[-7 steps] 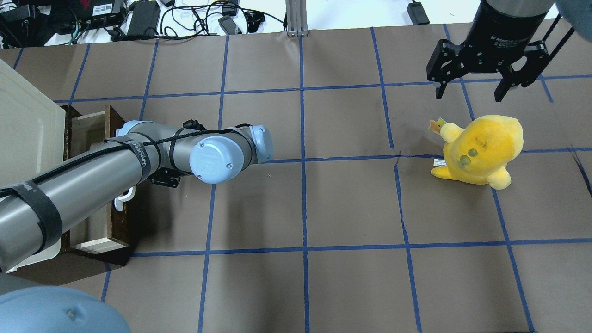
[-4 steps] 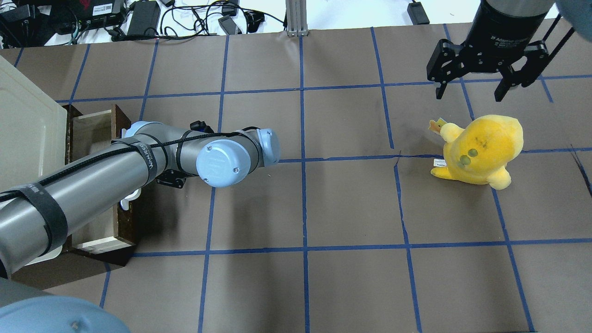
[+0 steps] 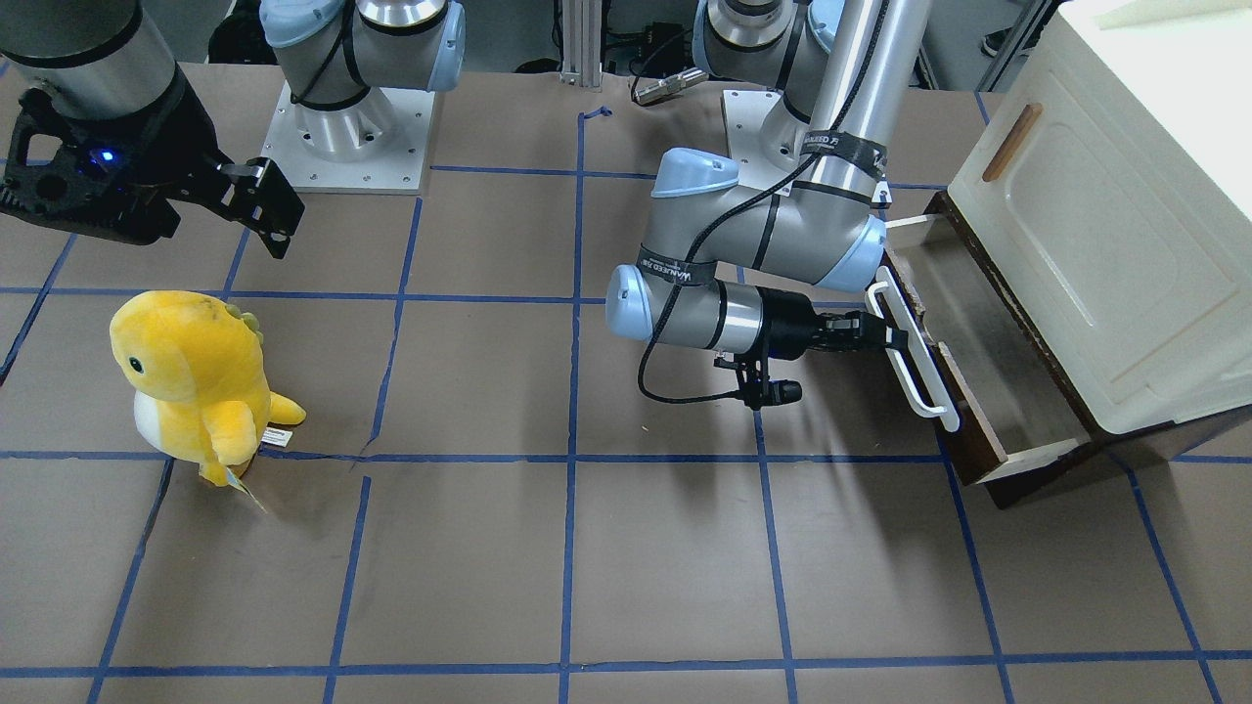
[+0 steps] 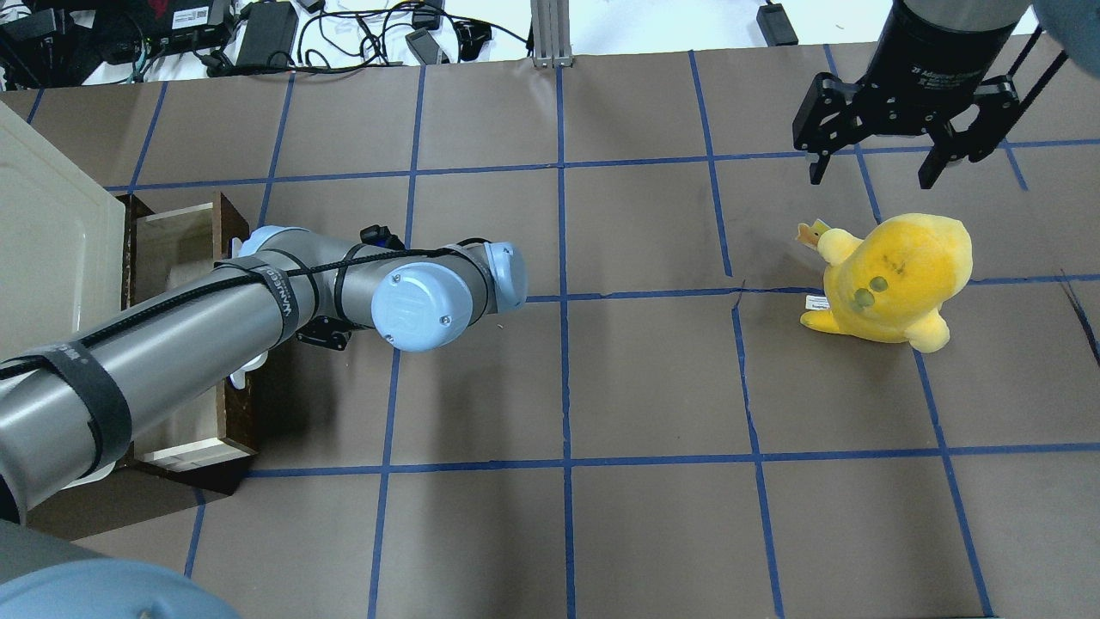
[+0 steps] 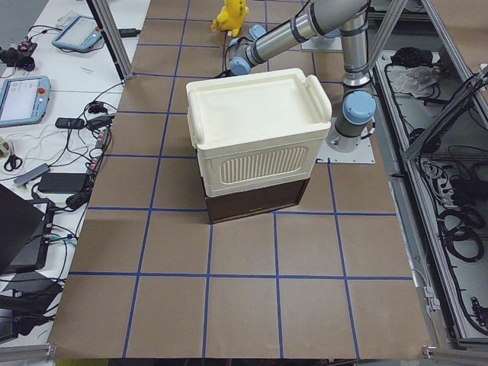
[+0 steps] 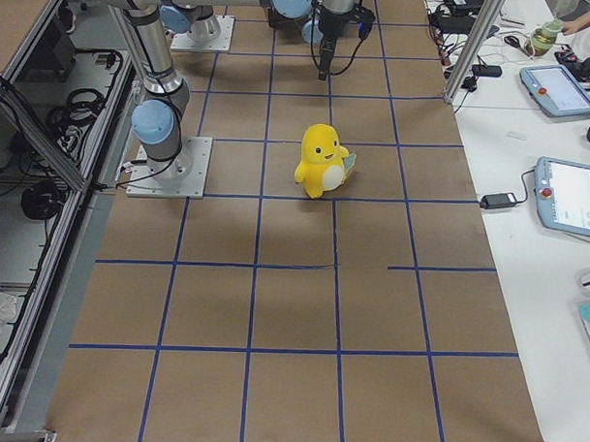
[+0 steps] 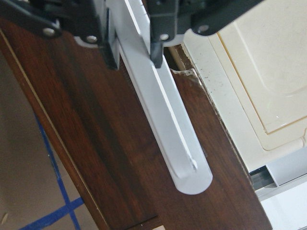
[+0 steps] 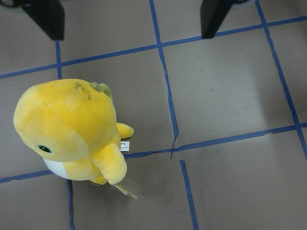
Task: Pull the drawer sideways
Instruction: 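Pull the handle with the left gripper, sliding the drawer out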
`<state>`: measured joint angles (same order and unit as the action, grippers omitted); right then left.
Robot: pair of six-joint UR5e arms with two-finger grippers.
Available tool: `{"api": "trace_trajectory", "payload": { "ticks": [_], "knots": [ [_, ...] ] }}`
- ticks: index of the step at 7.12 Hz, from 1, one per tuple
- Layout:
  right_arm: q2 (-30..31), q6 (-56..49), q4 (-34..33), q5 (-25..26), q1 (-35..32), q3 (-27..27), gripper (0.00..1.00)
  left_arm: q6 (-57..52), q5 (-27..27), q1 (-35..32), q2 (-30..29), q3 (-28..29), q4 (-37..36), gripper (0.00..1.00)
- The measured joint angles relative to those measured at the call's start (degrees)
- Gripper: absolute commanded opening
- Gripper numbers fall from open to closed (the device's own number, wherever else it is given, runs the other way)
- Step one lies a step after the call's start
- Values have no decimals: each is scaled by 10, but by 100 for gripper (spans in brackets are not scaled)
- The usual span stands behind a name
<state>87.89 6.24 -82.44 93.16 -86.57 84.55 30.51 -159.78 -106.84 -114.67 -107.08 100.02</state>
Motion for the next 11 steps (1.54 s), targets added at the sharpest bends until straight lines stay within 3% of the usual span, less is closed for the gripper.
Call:
{"api": "trace_trajectory", "payload": {
  "ticks": [6,7,8,9,11],
  "knots": [
    [0,0,0,0,0,0,100,2,0,-14,0,2,0,25],
    [0,0,0,0,0,0,100,2,-1,-19,0,2,0,34],
    [0,0,0,0,0,0,100,2,-1,-21,0,2,0,58],
    [0,0,0,0,0,0,100,1,-3,-21,1,2,0,100],
    [0,0,0,0,0,0,100,4,-2,-21,4,4,0,100]
  ]
}}
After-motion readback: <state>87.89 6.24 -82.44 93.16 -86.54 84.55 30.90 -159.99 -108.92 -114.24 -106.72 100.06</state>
